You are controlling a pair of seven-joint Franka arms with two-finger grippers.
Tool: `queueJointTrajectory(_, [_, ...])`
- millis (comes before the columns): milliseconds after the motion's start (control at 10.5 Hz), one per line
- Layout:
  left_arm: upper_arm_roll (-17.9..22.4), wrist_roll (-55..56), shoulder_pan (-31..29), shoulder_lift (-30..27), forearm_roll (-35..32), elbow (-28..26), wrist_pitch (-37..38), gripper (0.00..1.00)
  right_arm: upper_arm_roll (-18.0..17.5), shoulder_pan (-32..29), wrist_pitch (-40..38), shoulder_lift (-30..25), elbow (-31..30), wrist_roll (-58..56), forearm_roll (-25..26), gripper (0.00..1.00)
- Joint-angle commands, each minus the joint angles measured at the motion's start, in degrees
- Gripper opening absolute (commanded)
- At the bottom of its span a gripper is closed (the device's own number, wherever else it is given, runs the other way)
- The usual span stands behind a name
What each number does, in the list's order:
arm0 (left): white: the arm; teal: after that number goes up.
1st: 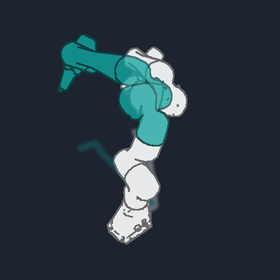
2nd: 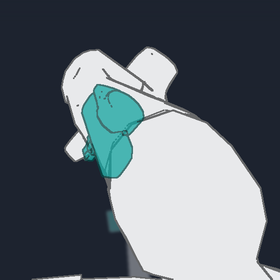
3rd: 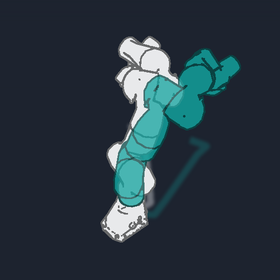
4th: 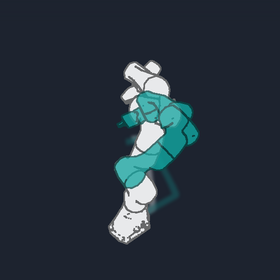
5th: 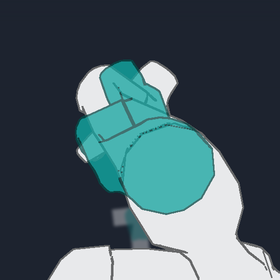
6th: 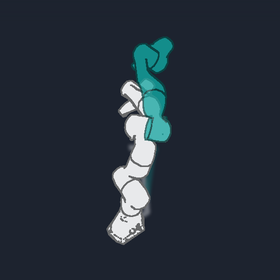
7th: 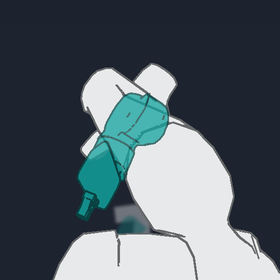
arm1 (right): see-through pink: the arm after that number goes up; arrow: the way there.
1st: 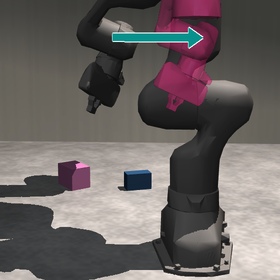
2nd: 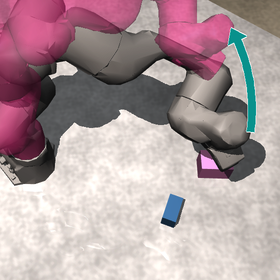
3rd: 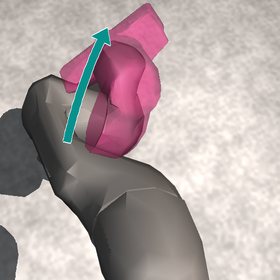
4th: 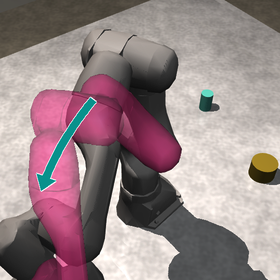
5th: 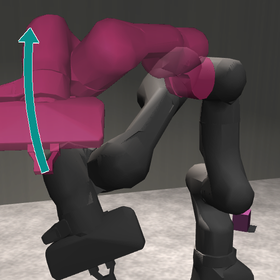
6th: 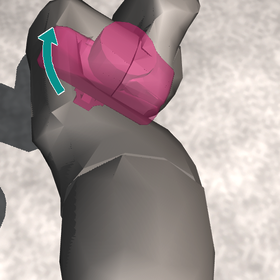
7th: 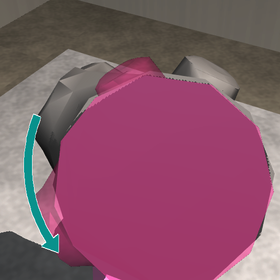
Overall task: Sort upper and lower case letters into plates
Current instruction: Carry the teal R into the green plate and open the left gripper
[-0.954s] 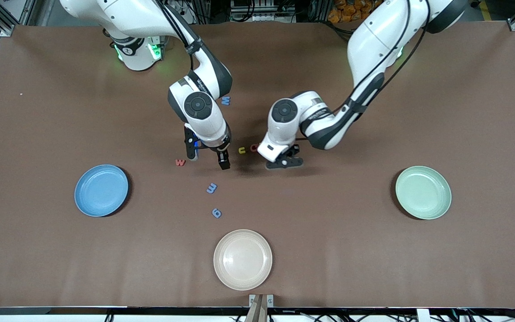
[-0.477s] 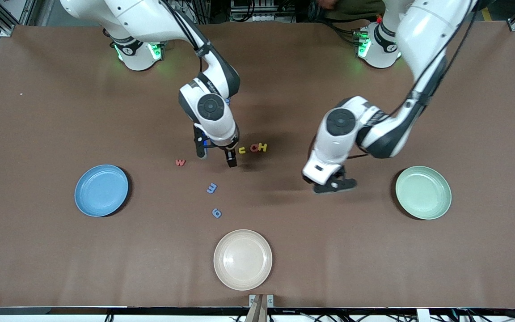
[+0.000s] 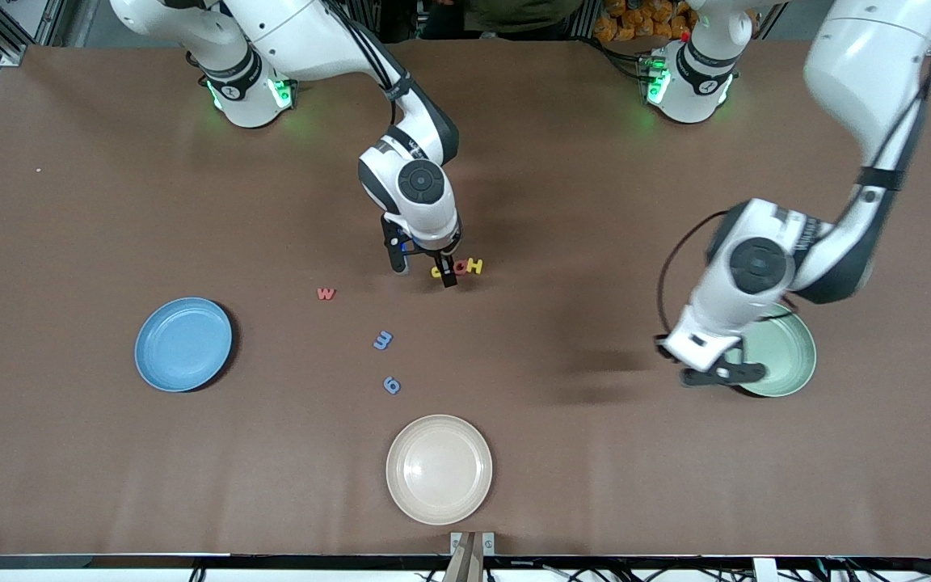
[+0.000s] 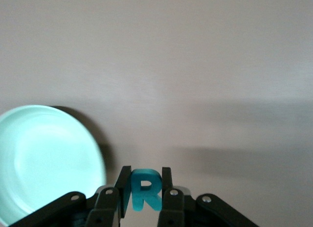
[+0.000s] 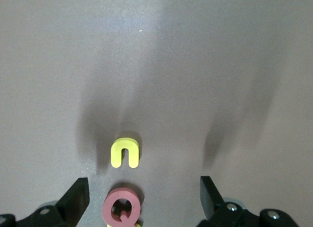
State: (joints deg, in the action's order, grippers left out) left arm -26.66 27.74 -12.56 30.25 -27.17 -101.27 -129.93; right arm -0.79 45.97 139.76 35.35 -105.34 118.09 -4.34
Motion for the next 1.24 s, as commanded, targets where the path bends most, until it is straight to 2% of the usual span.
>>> queueJointTrajectory(0, [-0.4,-10.5,-5.5,-1.7,1.0,-1.9,1.7,0.0,0.6,0.4,2.8,0.3,-1.3,0.9,-0.6,1.0])
queueJointTrajectory(95, [0.2,-13.4,-6.4,-1.7,2.4,-2.1,1.8,0.0,0.8,0.4,3.9,0.3,-1.6,0.9,-0.6,1.0])
queueJointTrajectory(191, [2.5,-14.4,-6.2,-1.4,3.1,-2.6,1.7,0.0,0.8,0.3,4.1,0.3,-1.4,1.0,-0.6,1.0])
queueJointTrajectory(668, [6.5,-15.1,-5.7,0.1,3.3,-2.6,1.4,0.0,1.0,-0.3,4.5,1.3,-1.4,0.9,-0.1,1.0])
queueJointTrajectory(763, [6.7,-15.1,-5.5,0.1,3.3,-2.7,1.4,0.17,1.0,-0.3,4.5,1.4,-1.4,1.0,-0.1,1.0])
queueJointTrajectory(858, [6.7,-15.0,-5.5,0.1,3.4,-2.9,1.5,0.77,1.0,-0.3,4.5,1.4,-1.4,0.9,-0.1,1.0])
queueJointTrajectory(954, [6.7,-14.9,-5.5,-0.3,3.4,-2.9,1.5,1.0,1.0,-0.3,4.6,1.4,-1.4,1.0,-0.1,0.59])
queueJointTrajectory(1049, [6.6,-14.3,-5.3,-0.5,3.4,-2.8,1.6,1.0,1.0,-0.3,5.1,1.4,-1.4,1.0,-0.1,0.07])
queueJointTrajectory(1144, [6.7,-14.1,-3.8,-1.2,3.4,-2.6,1.7,1.0,1.0,-0.3,5.5,1.4,-1.4,1.0,-0.1,0.0])
